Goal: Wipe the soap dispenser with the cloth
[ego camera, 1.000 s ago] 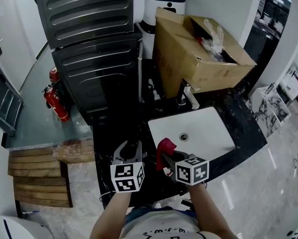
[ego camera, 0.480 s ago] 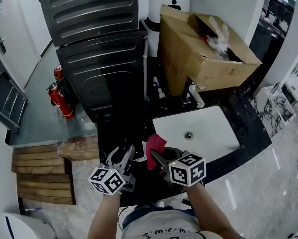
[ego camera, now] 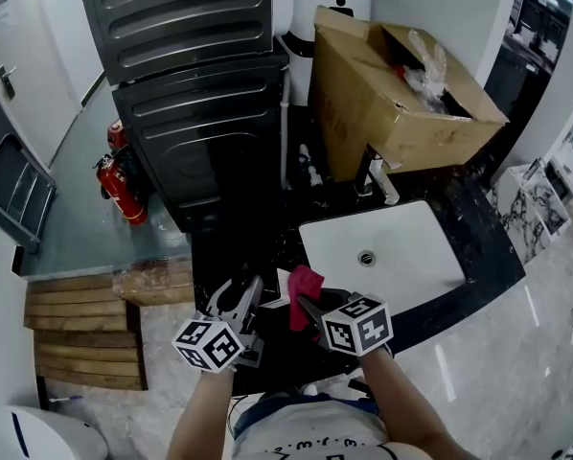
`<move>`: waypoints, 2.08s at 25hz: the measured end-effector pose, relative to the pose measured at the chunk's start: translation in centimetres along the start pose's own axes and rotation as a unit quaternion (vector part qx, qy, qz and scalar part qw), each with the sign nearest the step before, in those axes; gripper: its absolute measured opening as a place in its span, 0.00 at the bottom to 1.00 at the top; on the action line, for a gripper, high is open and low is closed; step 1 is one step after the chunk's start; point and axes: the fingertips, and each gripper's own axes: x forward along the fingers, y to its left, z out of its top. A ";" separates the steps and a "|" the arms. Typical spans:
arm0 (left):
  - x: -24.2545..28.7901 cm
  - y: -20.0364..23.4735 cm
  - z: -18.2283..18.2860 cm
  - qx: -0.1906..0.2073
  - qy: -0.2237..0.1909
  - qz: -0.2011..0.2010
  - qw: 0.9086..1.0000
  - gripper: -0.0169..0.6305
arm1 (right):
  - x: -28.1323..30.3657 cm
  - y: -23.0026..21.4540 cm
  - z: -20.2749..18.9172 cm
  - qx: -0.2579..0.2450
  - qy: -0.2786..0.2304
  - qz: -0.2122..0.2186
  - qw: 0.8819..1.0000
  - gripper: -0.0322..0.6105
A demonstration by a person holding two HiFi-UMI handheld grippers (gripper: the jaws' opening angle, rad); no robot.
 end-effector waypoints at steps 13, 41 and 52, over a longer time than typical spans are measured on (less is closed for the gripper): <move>0.0 0.1 0.0 -0.003 0.005 -0.002 1.000 0.18 | -0.2 -0.6 3.0 0.050 -0.057 0.002 0.997 0.13; 2.2 -1.6 -0.3 0.104 0.101 -0.104 0.984 0.19 | 0.0 -5.0 2.5 0.043 -0.053 -0.112 0.991 0.13; 2.9 -4.6 -3.0 0.321 0.271 -0.336 0.843 0.19 | -4.6 -6.5 3.8 0.078 -0.141 -0.133 0.978 0.13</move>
